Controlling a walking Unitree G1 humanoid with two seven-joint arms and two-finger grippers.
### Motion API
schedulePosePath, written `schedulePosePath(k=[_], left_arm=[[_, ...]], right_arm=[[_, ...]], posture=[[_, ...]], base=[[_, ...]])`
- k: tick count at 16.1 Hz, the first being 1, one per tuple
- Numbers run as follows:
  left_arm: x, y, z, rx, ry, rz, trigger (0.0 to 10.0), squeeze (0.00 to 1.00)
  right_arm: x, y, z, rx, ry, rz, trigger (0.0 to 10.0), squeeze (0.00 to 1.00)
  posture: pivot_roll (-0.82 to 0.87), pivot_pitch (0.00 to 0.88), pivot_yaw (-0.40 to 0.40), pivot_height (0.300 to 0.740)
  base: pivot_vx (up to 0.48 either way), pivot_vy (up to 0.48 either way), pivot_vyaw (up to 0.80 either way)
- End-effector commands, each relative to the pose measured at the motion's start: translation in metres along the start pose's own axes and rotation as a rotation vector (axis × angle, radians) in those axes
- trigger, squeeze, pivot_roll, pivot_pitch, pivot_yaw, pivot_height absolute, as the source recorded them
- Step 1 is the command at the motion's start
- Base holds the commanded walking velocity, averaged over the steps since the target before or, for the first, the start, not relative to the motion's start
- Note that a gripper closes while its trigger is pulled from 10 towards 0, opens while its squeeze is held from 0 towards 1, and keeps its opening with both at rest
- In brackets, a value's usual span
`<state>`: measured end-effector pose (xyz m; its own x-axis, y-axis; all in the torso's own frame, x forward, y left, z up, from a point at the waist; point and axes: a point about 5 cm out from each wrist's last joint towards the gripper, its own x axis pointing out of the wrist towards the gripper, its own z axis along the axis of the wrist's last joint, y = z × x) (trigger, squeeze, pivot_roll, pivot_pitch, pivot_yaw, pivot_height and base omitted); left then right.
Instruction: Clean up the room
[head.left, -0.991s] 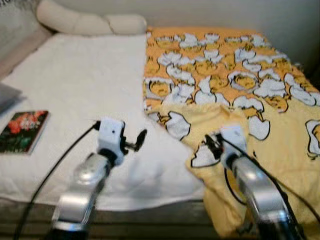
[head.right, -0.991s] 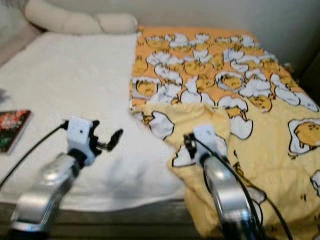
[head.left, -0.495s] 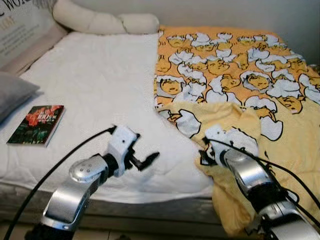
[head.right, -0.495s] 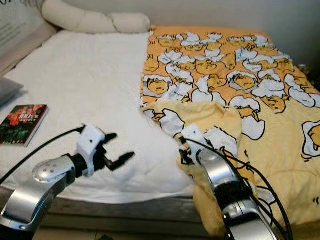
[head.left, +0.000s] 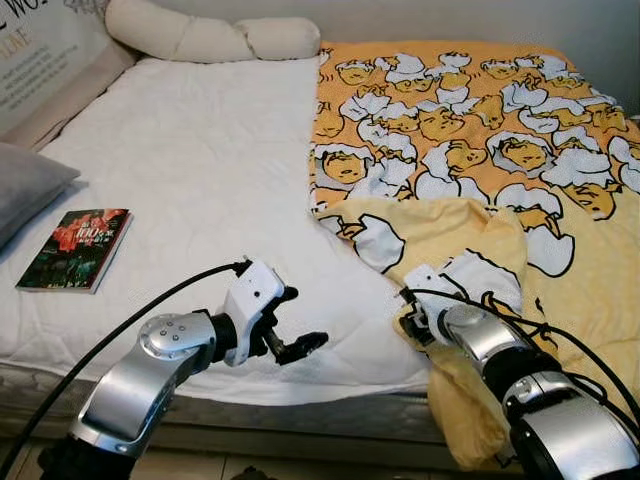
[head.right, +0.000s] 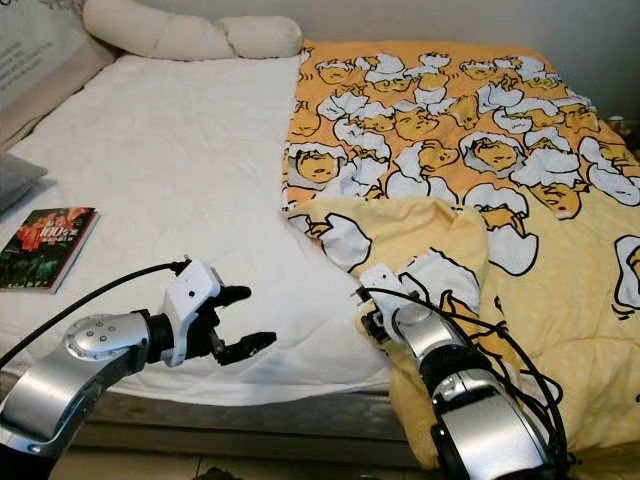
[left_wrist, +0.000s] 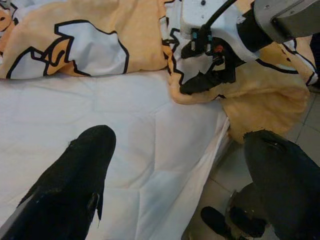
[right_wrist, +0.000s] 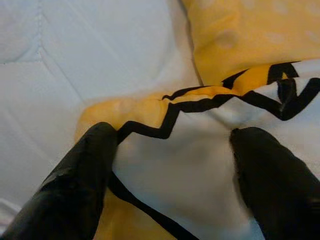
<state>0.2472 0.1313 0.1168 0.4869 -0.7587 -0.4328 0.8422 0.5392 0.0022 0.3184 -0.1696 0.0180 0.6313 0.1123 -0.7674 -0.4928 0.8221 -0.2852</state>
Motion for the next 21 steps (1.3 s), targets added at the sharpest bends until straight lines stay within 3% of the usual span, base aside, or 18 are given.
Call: schedulePosePath(k=[1,7,21], left_arm=[[0.000,-0.001,0.007,0.034,-0.002,-0.019,10.0,0.00],[0.001,-0.001,0.007,0.035,0.003,-0.025,10.0,0.00],[0.000,0.002,0.006,0.038,0.013,-0.020,10.0,0.00]], right_arm=[[0.001,-0.001,0.002,-0.021,0.004,-0.006,0.0,0.00],[0.003,0.002,-0.003,-0.029,0.006,-0.006,0.0,0.00],[0.001,-0.002,-0.006,0.064,-0.050,0.042,0.0,0.00]], posture=[[0.01,0.043,0.029,0.740],[0.01,0.044,0.026,0.740],[0.00,0.039,0.030,0.740]], base=[[0.000,0.000,0.00],[0.000,0.000,0.00],[0.000,0.000,0.00]])
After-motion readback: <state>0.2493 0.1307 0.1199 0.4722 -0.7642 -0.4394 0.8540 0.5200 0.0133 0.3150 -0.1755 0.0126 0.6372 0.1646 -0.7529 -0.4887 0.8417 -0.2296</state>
